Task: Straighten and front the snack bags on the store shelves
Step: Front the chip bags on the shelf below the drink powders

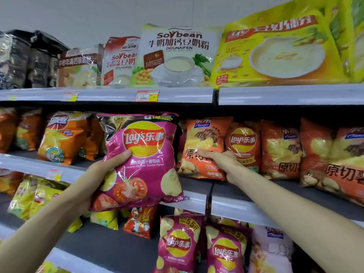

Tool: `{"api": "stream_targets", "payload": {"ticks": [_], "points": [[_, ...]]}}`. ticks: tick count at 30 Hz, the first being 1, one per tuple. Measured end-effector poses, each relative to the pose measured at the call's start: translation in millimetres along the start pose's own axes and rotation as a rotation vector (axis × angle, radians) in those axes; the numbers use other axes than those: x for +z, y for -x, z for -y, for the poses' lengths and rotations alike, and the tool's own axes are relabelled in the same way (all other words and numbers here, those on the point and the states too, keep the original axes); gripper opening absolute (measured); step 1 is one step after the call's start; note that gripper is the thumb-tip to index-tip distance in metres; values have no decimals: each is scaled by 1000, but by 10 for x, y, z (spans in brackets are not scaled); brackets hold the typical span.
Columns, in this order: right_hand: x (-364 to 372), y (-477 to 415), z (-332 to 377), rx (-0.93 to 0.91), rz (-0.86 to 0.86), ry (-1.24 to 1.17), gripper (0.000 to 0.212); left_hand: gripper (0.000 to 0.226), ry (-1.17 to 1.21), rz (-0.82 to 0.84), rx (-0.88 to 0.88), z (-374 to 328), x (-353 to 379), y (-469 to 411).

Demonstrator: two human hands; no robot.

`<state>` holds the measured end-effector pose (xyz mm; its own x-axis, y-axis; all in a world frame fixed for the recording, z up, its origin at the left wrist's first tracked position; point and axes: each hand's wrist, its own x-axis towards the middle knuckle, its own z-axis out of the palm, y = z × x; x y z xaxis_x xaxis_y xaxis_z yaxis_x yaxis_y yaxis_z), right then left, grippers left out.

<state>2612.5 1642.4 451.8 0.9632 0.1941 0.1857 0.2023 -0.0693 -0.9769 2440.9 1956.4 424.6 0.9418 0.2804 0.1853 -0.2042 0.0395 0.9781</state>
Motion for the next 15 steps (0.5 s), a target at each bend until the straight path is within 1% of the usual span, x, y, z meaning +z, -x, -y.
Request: {"api": "stream_targets", "payload": {"ticks": [1, 2, 3, 4, 5, 6, 7, 8, 12, 13, 15], "points": [[-182, 53, 24, 2, 0, 7, 94, 22, 0, 56, -36, -80, 216, 108], [-376, 102, 40, -1, -5, 24, 100, 19, -75, 20, -50, -126, 346, 97], [-576, 155, 53, -4, -21, 48, 110, 22, -80, 33, -40, -183, 459, 121], [-785, 206, 47, 3, -45, 77, 114, 36, -87, 30, -35, -202, 530, 98], [-989, 279, 40, 10, -57, 95, 110, 54, -70, 64, -35, -222, 590, 69], [-1180, 354, 27, 8, -66, 112, 99, 67, -60, 78, -45, -219, 626, -37], [-1359, 437, 17, 4, -80, 117, 89, 69, -29, 85, -42, -255, 697, -103], [-1521, 497, -10, -3, -102, 127, 84, 64, -32, 87, -40, -289, 770, -159], [-1929, 682, -80, 2, -180, 108, 81, 48, -77, 154, -12, -364, 1168, -371], [-1979, 716, -95, 7, -182, 105, 80, 47, -81, 172, -3, -339, 1255, -441], [-2046, 755, -123, 6, -181, 126, 76, 53, -103, 182, 8, -249, 1382, -616]]}}
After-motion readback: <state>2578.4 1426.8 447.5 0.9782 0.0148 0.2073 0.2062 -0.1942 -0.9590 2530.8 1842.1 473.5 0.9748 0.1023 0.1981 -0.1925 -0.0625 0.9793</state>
